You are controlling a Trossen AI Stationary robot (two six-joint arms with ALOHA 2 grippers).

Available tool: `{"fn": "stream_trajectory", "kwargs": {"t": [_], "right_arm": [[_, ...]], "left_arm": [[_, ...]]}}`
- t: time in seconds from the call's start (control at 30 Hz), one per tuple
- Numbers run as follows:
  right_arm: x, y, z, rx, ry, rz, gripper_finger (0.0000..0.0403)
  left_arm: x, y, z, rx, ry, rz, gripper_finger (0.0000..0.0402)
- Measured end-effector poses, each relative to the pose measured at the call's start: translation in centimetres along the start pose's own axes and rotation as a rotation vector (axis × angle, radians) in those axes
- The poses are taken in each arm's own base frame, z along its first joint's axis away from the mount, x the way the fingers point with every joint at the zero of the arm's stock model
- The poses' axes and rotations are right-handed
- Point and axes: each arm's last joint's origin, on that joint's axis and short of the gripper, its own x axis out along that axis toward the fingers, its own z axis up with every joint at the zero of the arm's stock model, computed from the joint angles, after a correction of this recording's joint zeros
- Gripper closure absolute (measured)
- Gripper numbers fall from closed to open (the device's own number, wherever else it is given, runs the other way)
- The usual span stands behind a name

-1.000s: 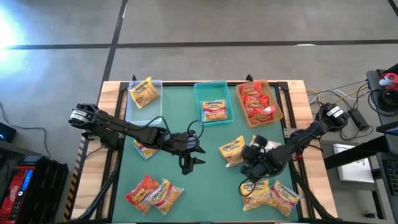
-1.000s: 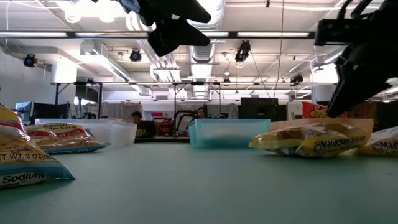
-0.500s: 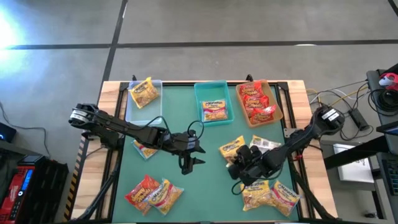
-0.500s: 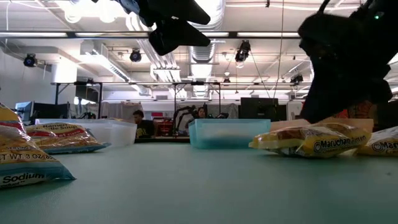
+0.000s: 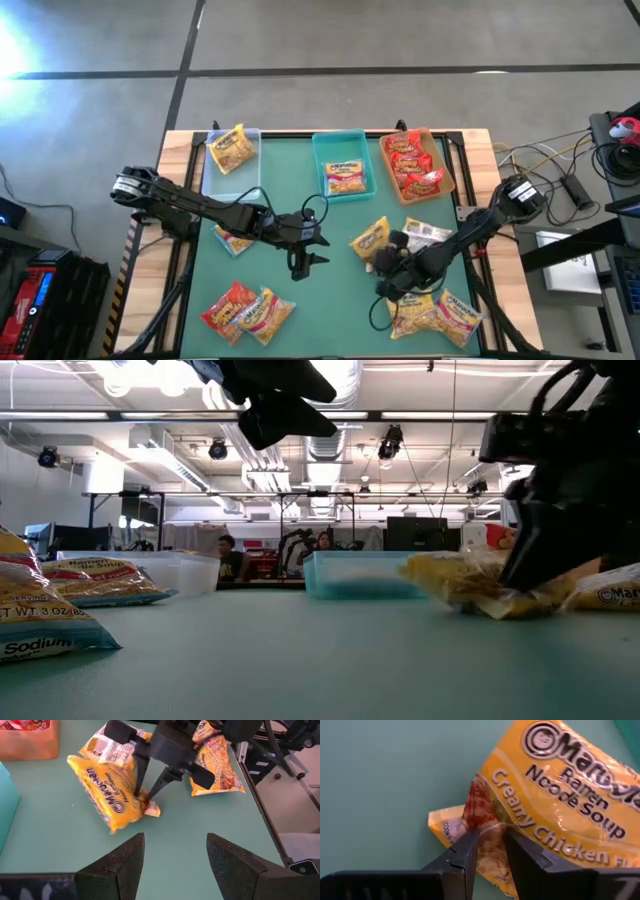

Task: Sort Maruchan noodles
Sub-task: Put the yellow noodle pack into the white bin

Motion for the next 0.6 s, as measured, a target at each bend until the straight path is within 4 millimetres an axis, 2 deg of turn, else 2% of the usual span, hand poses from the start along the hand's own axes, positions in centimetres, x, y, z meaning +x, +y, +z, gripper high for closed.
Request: {"fn": "stream_trajectory", "kwargs": {"t": [0.23, 0.33, 0.4, 0.47, 0.6], "right_arm": [[-0.8, -0.3, 0.1, -0.595, 0.005, 0.049, 0.0310], [-1.5, -0.6, 0.4, -0.731, -0.021, 0.067, 0.0310], [-2.4, -0.7, 1.0, -0.723, -0.056, 0.074, 0.0310], [-3.4, -0.7, 1.8, -0.629, -0.103, 0.089, 0.0310], [-4.7, -1.1, 2.6, -0.235, -0.133, 0.126, 0.0310]], "left_arm": [[0.0, 0.0, 0.0, -0.013, -0.005, -0.001, 0.0205], [0.0, 0.0, 0.2, -0.031, -0.025, -0.003, 0.0205], [0.3, -0.1, 0.3, -0.046, -0.048, -0.003, 0.0205], [1.0, -0.1, 0.3, -0.069, -0.067, -0.005, 0.0205], [3.0, 0.1, -0.5, -0.164, -0.068, -0.008, 0.0205]]}}
